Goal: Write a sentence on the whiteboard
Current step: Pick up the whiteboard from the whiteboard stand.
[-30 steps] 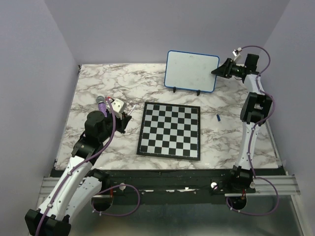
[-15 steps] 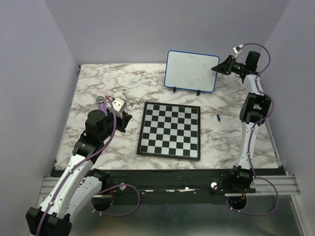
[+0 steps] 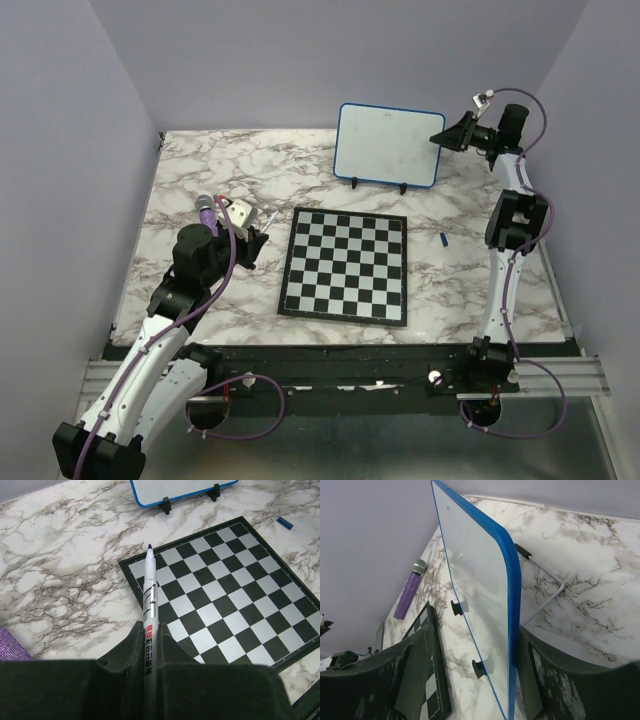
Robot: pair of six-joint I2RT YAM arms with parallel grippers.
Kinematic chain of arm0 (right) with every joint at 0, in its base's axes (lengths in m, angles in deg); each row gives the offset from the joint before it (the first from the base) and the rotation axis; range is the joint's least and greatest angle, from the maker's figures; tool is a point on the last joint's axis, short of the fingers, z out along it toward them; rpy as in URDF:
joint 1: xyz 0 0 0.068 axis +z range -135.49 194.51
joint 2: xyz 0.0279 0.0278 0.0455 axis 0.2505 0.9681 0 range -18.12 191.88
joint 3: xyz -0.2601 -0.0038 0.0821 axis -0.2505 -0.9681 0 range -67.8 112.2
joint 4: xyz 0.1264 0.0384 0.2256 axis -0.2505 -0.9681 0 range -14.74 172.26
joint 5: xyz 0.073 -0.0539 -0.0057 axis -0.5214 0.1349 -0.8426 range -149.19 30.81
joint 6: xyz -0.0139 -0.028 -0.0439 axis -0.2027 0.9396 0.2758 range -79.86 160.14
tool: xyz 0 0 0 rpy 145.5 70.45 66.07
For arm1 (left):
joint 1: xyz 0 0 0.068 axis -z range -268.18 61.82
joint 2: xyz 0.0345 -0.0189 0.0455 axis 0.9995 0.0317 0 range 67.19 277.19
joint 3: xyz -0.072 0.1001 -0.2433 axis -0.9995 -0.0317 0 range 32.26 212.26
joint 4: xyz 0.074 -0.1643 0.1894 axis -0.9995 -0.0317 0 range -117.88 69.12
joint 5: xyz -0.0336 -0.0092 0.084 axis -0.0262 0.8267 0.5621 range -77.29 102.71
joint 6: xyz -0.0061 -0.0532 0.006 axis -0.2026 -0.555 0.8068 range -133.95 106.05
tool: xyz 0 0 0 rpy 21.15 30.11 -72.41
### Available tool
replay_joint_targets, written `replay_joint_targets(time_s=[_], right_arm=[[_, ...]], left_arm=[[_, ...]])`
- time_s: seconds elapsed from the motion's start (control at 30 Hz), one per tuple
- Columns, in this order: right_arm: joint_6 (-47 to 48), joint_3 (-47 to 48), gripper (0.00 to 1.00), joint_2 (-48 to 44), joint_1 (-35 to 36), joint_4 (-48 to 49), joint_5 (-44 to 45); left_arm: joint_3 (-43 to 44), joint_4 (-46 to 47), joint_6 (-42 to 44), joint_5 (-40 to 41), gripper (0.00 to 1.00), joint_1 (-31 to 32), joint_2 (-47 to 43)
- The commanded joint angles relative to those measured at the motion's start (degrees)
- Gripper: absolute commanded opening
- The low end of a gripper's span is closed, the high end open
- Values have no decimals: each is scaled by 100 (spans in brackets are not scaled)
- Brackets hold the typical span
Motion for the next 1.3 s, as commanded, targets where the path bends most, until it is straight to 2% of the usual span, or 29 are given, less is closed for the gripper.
replay_joint_targets(time_s=[0.0,0.3,0.47,0.87,1.13,1.27], right_arm=[[-456,276,72,285,-69,207,-314],[-905,267,73,461,-105,409,-481],[-1335,153,74,549,-96,892,-639],[-1292,118,72,558,-26,875,-666],[-1274,153,64,584,-8,901,-780],[-1327,153,54,602,-8,989,-824]], left_arm=[[-59,156,-37,-134,0,-41,-81],[-50,183,-37,-169,0,-41,-29],[-50,191,-55,-205,0,-41,-11],[-59,244,-99,-222,0,-50,-28],[-59,253,-116,-222,0,-50,-28],[-50,235,-116,-214,0,-50,-28]])
